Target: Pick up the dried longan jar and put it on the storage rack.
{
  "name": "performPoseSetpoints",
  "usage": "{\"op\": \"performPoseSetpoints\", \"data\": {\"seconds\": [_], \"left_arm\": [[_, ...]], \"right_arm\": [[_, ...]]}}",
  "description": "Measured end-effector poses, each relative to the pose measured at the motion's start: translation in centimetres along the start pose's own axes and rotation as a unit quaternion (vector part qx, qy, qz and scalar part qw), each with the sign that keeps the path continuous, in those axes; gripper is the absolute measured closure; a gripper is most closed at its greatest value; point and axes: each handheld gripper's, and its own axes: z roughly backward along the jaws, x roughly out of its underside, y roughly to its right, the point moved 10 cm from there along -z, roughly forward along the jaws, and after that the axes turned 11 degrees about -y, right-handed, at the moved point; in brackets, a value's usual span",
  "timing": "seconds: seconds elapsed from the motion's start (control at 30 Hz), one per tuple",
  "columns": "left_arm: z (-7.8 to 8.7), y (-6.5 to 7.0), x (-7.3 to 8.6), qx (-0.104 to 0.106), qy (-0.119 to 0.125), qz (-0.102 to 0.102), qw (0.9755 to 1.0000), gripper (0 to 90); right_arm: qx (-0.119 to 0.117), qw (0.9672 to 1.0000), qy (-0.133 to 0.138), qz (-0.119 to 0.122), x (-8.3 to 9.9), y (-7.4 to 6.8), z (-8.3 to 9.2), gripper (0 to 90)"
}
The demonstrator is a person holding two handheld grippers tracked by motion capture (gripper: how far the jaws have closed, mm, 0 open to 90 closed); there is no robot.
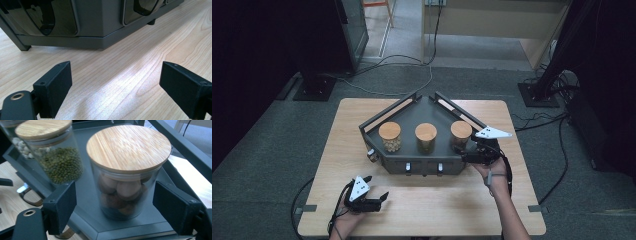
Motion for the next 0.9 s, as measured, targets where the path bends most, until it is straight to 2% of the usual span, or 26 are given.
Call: {"op": "performPoseSetpoints", "data": {"seconds": [0.33,0.9], "left_arm": [[0.0,0.0,0.0,0.001,0.0,0.002,1.0,10.8],[0.0,0.0,0.0,0.0,0.0,0.004,1.0,10.8]], "right_arm": [[-0.003,0.9999,0.011,0.009,1.0,-0.6,0.9,19.0],[-0.013,0.9997,0.022,-0.004,2.2,-0.5,1.3,19.0]]}}
